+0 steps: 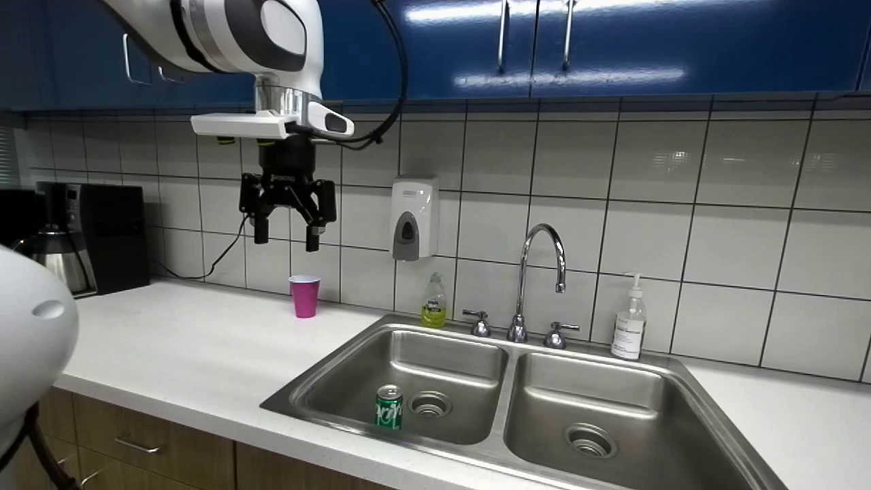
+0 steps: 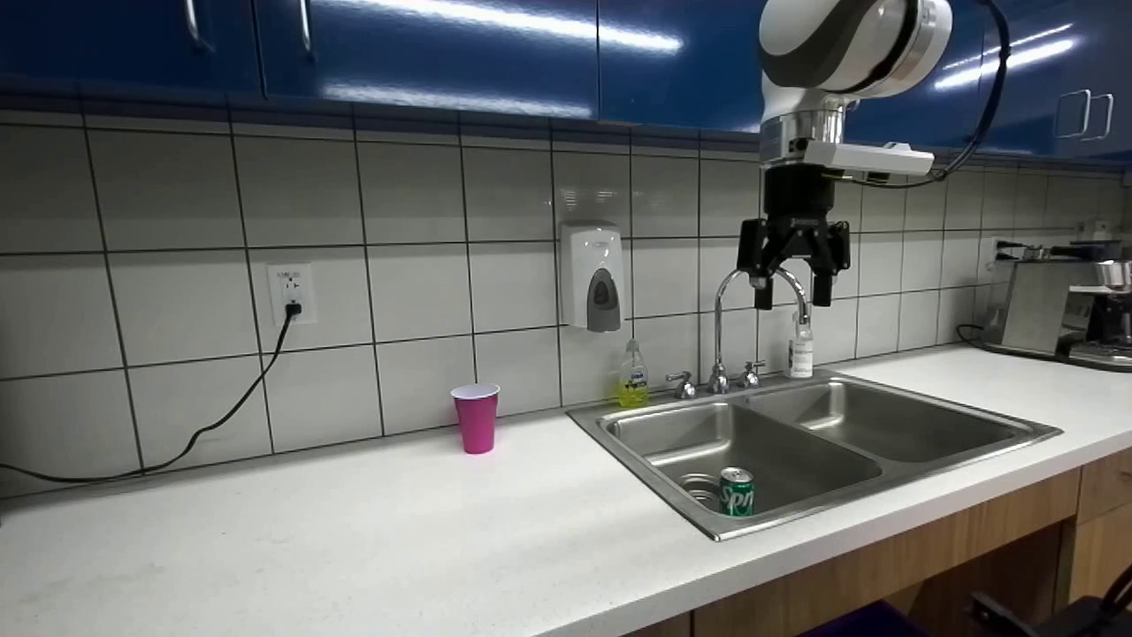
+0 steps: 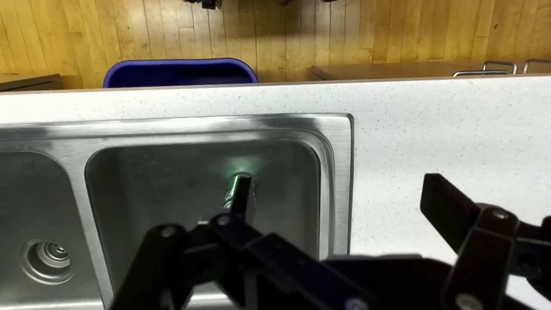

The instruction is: Pick up the can from the sink and put it on the counter

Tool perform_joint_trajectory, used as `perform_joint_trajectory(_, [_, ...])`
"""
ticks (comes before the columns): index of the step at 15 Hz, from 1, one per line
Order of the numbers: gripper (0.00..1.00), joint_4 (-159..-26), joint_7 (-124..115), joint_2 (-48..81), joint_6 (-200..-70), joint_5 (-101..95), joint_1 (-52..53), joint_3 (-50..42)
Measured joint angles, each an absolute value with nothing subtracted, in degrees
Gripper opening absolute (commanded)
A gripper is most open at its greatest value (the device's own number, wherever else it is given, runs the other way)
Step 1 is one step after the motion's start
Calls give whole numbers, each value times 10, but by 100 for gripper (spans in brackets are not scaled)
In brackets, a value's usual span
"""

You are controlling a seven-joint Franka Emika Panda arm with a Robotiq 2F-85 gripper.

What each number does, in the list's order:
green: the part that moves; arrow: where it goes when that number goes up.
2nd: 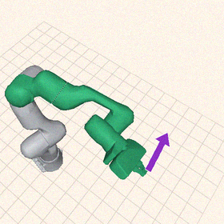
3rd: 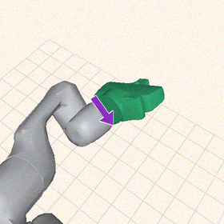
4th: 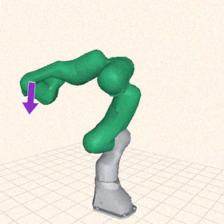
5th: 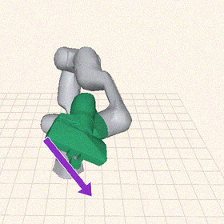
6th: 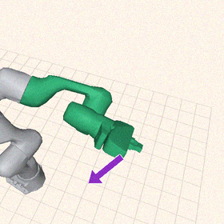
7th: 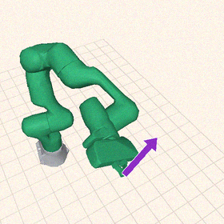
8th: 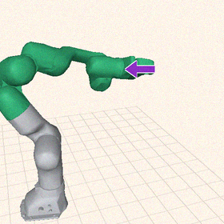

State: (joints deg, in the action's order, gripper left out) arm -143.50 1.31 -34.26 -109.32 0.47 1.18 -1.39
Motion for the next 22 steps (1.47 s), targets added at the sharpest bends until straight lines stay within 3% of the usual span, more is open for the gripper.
perform_joint_trajectory(12, [100, -1435, 13, -313, -1113, 3, 9, -16])
perform_joint_trajectory(22, [100, -1432, 15, -192, -1238, -13, -4, -34])
